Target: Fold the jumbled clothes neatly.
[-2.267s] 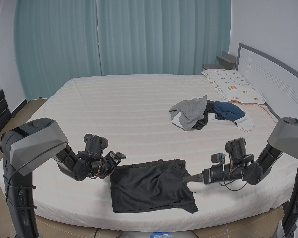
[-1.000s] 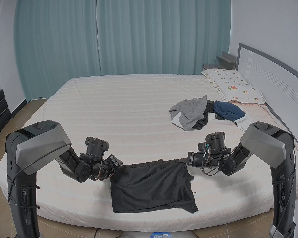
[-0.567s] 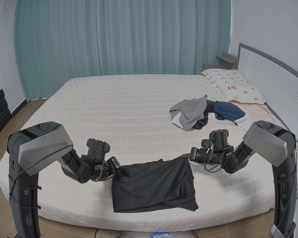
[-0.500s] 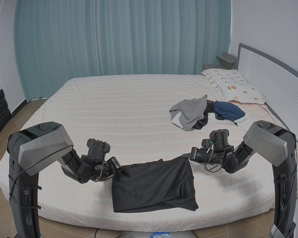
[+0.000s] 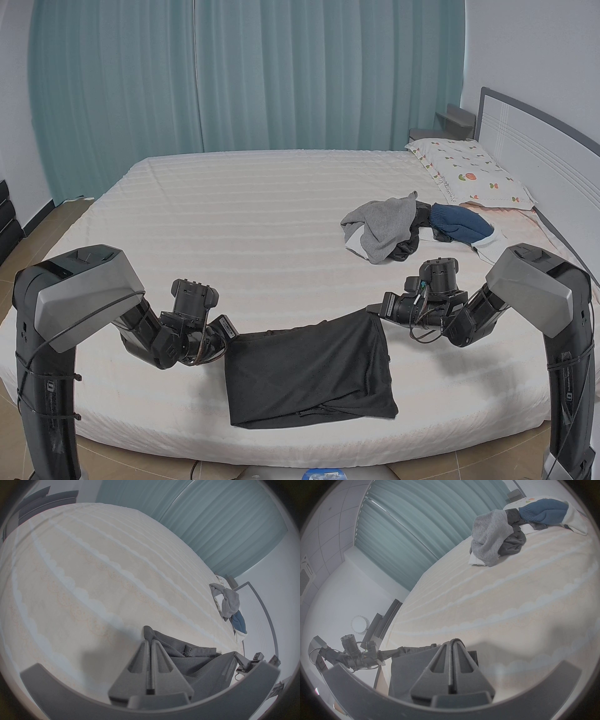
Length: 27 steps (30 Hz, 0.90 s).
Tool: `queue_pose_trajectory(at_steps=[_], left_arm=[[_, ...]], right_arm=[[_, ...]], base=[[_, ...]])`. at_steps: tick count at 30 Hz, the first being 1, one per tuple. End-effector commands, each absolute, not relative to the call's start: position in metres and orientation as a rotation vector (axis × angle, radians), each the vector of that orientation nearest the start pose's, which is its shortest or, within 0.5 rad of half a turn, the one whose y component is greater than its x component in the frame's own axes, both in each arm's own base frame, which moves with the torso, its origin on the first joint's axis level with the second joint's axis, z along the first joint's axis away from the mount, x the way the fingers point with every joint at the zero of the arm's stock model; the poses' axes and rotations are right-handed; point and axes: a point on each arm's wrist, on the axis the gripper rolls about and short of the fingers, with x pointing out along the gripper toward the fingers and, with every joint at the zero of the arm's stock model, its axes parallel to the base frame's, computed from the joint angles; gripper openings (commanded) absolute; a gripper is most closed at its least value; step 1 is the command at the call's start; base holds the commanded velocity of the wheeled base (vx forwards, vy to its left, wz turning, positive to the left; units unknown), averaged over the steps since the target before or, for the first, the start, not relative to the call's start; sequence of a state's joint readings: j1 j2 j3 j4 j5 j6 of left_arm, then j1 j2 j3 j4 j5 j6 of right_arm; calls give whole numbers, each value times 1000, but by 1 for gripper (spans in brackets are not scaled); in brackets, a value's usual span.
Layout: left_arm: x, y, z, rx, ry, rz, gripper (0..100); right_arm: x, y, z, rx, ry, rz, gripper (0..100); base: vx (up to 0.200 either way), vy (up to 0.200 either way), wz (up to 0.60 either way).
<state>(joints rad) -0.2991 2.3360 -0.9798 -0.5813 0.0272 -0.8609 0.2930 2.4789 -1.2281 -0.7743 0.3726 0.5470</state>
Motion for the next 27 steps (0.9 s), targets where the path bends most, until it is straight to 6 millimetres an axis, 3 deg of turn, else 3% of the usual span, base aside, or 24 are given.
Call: queue_pose_trajectory(at_steps=[1, 3, 4, 7, 12, 13, 17, 22, 27], left_arm=[[375, -113, -10, -690, 820, 94, 0], [375, -113, -11, -689, 821, 95, 0], [375, -113, -11, -689, 821, 95, 0], [376, -112, -11, -693, 824, 91, 0], [376, -111, -13, -694, 827, 93, 0], [376, -111, -13, -693, 829, 93, 0], [376, -111, -13, -693, 830, 94, 0], [376, -111, -14, -692, 831, 95, 0], [376, -111, -13, -693, 831, 93, 0]], right_arm=[[435, 145, -12, 528, 652, 498, 0], [436, 146, -16, 526, 655, 492, 0], [436, 146, -16, 526, 655, 492, 100], [434, 148, -19, 524, 666, 491, 100], [426, 140, 1, 529, 654, 494, 100], [410, 129, 14, 538, 679, 499, 100], [387, 118, 19, 544, 734, 534, 100], [334, 105, 16, 504, 849, 659, 100], [313, 105, 4, 426, 868, 723, 100]], base=[[0, 0, 0], [0, 0, 0], [0, 0, 0], [0, 0, 0], [0, 0, 0], [0, 0, 0], [0, 0, 0], [0, 0, 0], [0, 0, 0]])
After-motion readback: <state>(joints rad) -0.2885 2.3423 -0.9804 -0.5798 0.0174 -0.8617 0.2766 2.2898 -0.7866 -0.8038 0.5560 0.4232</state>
